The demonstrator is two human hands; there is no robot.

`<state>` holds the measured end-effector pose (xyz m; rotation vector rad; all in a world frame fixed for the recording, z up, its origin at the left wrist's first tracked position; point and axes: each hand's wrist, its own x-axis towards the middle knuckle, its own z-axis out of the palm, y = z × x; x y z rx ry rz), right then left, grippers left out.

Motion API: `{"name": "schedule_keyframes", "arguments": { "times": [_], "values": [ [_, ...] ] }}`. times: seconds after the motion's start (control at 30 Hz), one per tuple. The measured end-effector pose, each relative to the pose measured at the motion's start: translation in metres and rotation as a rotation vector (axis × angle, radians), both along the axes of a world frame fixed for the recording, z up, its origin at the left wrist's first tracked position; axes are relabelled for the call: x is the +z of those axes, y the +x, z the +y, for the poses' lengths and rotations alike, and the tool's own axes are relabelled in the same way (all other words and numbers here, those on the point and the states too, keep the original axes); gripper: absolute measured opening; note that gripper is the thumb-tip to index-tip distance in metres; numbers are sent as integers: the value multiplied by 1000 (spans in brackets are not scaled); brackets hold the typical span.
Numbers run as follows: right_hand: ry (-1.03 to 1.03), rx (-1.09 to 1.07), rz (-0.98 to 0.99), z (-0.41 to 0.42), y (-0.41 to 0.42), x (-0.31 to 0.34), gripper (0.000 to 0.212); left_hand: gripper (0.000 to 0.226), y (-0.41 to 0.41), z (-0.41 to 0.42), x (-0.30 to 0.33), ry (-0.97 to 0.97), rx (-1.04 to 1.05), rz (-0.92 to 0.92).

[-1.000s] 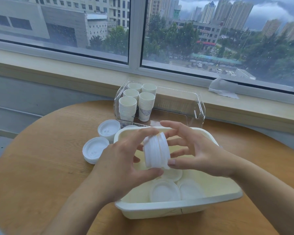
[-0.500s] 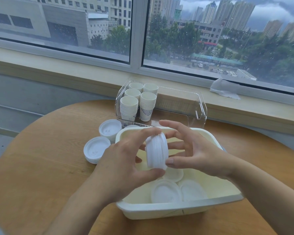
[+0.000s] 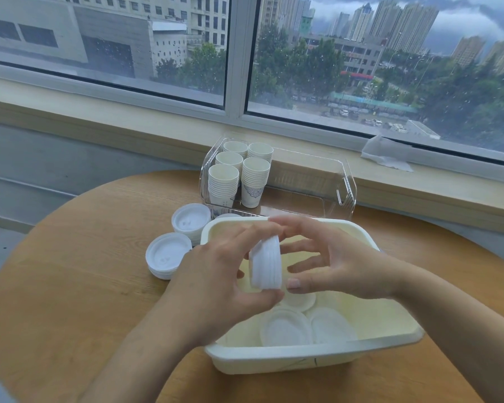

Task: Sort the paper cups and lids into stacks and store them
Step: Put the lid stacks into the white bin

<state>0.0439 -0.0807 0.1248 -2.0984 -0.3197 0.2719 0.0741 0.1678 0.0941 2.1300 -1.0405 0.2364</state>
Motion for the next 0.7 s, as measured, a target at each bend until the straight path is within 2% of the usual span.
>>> {"name": "schedule_keyframes", "arguments": {
  "times": [0.2, 0.27, 0.5, 0.7],
  "values": [
    [-823, 137, -28, -8, 14, -6, 75, 78, 3, -1, -6, 44, 20, 16],
    [-995, 198, 1, -4, 18, -11, 79, 78, 3, -1, -6, 43, 21, 15],
    [-1147, 324, 27, 4, 24, -28, 88, 79, 2, 0, -5, 22, 20, 18],
    [-1183, 356, 10, 4, 25, -35, 92, 81, 1, 0, -5, 27, 15, 18]
  ]
}}
